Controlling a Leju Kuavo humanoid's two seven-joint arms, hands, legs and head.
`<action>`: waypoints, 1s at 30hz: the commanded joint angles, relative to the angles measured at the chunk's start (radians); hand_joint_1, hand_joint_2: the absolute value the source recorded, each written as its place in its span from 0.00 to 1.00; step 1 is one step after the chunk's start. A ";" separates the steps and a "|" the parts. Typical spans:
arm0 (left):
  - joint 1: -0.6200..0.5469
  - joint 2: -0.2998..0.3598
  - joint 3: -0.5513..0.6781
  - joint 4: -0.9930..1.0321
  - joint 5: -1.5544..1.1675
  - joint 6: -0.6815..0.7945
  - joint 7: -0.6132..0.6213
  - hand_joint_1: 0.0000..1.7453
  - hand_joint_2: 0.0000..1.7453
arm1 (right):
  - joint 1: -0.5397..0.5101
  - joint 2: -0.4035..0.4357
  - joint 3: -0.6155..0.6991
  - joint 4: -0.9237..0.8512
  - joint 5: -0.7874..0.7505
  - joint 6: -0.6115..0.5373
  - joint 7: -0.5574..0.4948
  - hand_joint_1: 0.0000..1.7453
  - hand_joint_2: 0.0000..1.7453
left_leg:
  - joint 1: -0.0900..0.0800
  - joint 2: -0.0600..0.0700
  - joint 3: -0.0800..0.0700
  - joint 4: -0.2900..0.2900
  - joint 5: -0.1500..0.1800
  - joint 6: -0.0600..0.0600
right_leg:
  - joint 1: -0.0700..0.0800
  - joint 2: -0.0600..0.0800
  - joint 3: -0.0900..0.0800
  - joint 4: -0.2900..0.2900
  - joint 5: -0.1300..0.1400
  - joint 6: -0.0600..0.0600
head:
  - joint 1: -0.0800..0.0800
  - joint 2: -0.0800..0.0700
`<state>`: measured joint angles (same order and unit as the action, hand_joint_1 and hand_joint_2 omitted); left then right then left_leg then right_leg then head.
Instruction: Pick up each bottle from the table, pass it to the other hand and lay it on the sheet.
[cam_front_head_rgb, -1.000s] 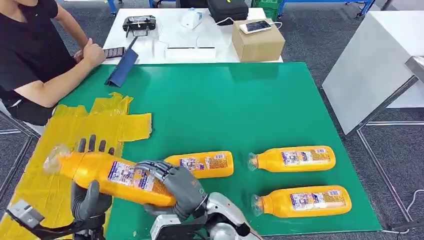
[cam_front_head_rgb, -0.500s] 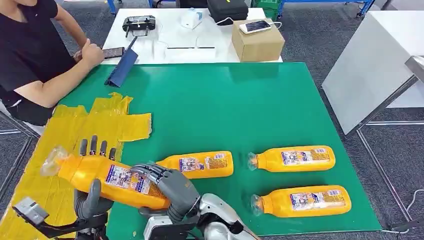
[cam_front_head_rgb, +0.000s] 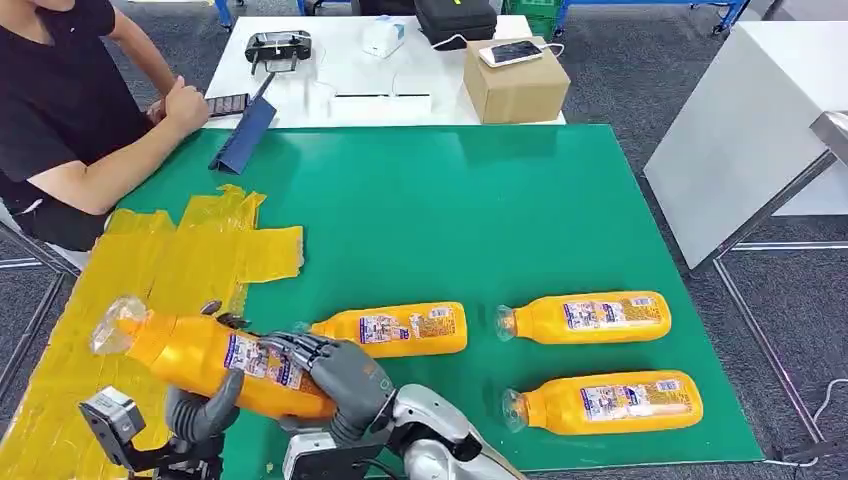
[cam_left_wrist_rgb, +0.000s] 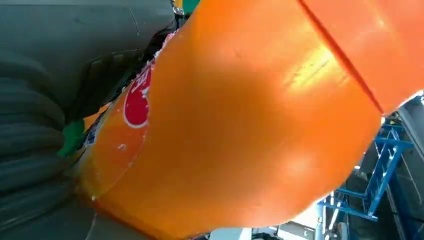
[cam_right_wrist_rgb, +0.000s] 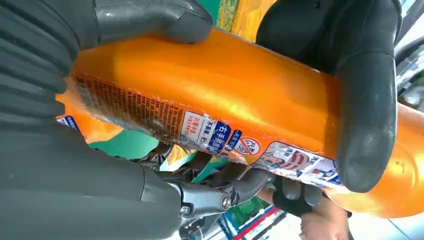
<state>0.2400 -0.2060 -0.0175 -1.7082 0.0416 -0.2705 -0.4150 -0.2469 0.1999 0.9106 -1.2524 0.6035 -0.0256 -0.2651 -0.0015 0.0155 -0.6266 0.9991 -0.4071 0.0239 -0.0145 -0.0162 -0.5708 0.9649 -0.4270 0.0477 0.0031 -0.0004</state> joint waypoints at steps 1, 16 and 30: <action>-0.034 0.037 -0.043 0.068 -0.009 -0.012 0.005 1.00 1.00 | -0.016 -0.009 0.061 0.038 -0.001 0.004 -0.007 1.00 1.00 | 0.000 -0.002 0.003 -0.001 -0.001 -0.001 | 0.000 0.000 0.003 -0.001 -0.001 -0.002 | 0.000 0.000; -0.158 0.062 0.170 -0.071 -0.893 0.637 -0.010 1.00 1.00 | -0.126 -0.156 -0.220 -0.096 0.034 -0.061 0.172 0.00 0.00 | 0.001 -0.005 0.000 0.000 0.002 -0.001 | 0.001 -0.003 -0.002 0.000 0.001 -0.001 | 0.000 0.000; -0.220 0.248 0.156 0.205 -1.317 0.721 0.191 1.00 1.00 | -0.292 -0.261 -0.251 0.056 -0.103 0.096 0.183 0.00 1.00 | 0.000 -0.002 0.004 0.000 0.002 -0.002 | 0.000 0.000 0.005 0.000 0.002 -0.003 | 0.000 0.000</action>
<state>0.0811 -0.0565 0.1568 -1.6706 -1.1420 0.4929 -0.3140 -0.4495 0.0027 0.6359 -1.3039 0.5559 0.0221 -0.0961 -0.0016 0.0151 -0.6272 0.9995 -0.4030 0.0241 -0.0144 -0.0164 -0.5704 0.9654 -0.4229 0.0474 0.0030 -0.0004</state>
